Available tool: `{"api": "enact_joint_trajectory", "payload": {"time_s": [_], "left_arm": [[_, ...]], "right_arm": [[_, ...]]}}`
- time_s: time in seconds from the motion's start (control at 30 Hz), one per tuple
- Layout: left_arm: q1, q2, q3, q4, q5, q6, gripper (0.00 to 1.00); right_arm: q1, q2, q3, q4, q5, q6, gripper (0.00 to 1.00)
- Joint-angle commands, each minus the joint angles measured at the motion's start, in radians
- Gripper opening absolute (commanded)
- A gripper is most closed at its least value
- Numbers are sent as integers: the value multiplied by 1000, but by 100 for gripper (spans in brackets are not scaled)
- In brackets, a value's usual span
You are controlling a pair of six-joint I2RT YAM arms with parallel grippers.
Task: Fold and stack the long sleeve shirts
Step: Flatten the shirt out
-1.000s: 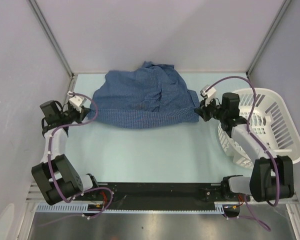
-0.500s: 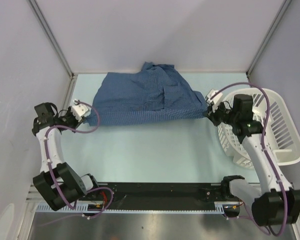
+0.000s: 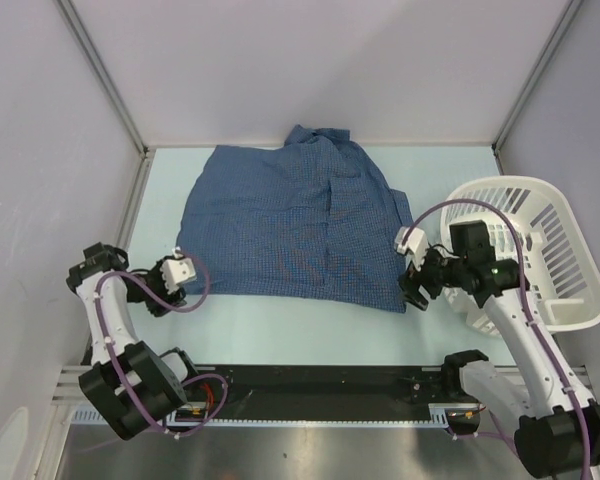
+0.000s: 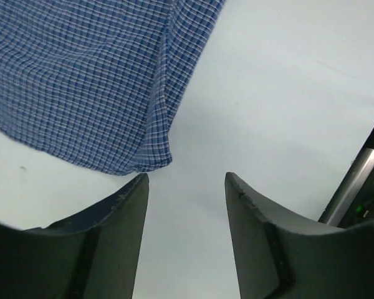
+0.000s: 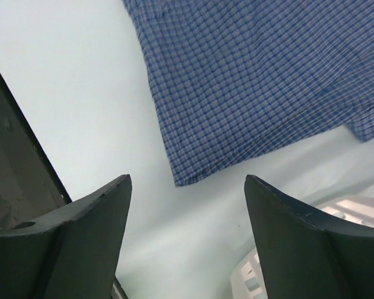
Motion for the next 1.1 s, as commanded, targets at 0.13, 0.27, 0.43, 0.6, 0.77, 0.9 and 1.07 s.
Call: {"api": "enact_joint_trajectory", "payload": {"time_s": [0.13,0.27,0.43,0.6,0.77,0.9,1.07], "left_arm": [[-215,114,51,176,-38,-317,71],[-314,200,57,272,-77,-449,70],[-378,265,36,393,-182,-492,69],[-388,320,45,462,-233,-526,67],[-407,354,60,478,-261,-548,62],[-421,381,37,478,-293,-519,61],[-428,403,19,479,-322,-497,41]], "right_arm": [[20,259,76,213,-24,228,72],[20,334,72,270,-8,266,71],[-3,463,75,350,5,334,65],[-40,613,188,389,22,426,60],[-78,774,308,447,36,548,59],[-86,891,410,461,50,588,59],[-84,1004,522,461,48,608,58]]}}
